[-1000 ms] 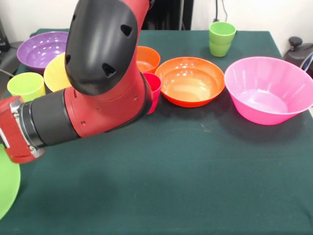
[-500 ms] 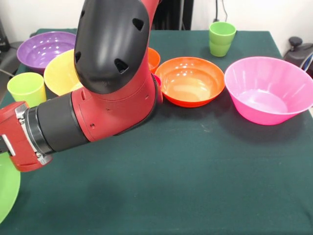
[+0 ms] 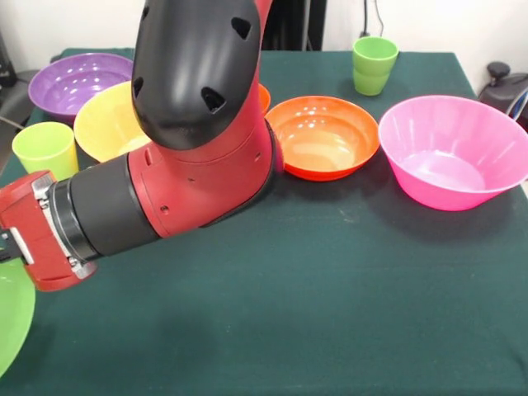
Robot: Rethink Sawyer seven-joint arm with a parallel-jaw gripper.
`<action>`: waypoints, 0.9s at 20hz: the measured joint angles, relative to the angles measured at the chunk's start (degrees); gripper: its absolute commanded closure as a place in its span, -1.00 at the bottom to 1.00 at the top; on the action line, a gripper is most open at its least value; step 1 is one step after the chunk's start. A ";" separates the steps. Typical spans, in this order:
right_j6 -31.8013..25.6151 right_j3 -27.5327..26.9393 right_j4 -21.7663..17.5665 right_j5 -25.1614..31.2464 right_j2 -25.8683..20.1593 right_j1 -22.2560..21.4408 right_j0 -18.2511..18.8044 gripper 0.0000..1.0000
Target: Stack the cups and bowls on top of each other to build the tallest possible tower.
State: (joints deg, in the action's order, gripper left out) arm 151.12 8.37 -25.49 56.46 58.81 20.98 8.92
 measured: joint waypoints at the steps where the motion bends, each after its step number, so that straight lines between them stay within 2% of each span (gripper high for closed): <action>1: 0.00 0.01 0.07 0.01 -0.26 -0.13 -0.11 1.00; 9: 0.00 0.33 0.45 0.00 -3.11 -1.54 -2.15 1.00; 18: -0.01 0.48 0.57 0.02 -4.20 -1.55 -4.17 1.00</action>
State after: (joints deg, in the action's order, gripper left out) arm 151.10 8.86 -24.92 56.48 54.62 19.43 4.75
